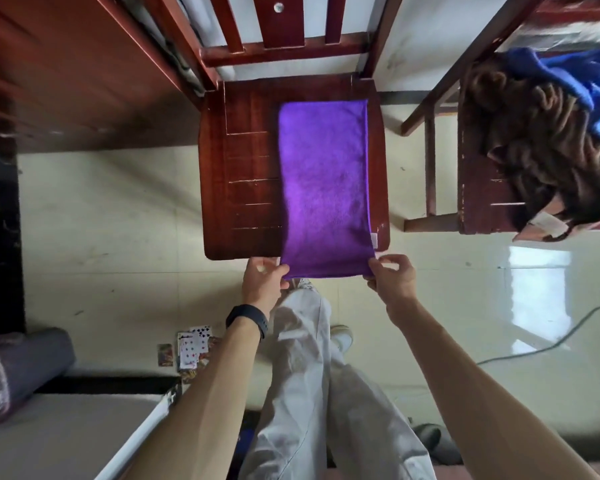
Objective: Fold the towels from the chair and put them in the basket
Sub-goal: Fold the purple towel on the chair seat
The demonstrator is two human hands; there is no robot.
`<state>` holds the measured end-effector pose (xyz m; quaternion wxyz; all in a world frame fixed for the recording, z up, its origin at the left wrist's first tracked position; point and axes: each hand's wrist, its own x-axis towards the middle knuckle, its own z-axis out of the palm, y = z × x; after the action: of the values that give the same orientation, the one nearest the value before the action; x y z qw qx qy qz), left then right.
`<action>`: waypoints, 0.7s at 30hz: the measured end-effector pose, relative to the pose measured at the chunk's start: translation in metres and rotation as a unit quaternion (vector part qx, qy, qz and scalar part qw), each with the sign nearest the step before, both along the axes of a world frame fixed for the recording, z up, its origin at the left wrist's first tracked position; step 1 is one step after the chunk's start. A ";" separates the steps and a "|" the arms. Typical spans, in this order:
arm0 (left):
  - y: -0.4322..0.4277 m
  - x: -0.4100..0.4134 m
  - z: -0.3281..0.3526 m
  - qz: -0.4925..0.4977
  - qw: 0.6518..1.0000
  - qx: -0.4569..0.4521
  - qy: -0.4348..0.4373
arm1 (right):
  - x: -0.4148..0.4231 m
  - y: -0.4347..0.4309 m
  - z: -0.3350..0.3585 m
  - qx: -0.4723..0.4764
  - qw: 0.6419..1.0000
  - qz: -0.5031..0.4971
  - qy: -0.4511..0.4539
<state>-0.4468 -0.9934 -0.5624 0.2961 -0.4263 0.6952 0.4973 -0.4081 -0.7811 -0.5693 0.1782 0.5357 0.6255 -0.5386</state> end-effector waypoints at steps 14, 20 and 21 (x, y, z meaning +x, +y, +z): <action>-0.050 0.020 0.076 -0.250 0.963 0.095 0.012 | 0.059 -0.011 0.077 0.004 0.969 0.248 0.016; -0.046 -0.051 0.064 -0.398 0.901 -0.033 0.168 | -0.007 0.020 0.070 0.129 0.937 0.305 0.107; -0.043 -0.068 0.058 -0.389 0.902 -0.039 0.185 | -0.023 0.026 0.065 0.133 0.939 0.296 0.114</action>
<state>-0.5145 -1.0364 -0.5039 0.3156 -0.0339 0.8665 0.3853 -0.4316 -0.7554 -0.5047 0.1843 0.2805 0.8379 -0.4304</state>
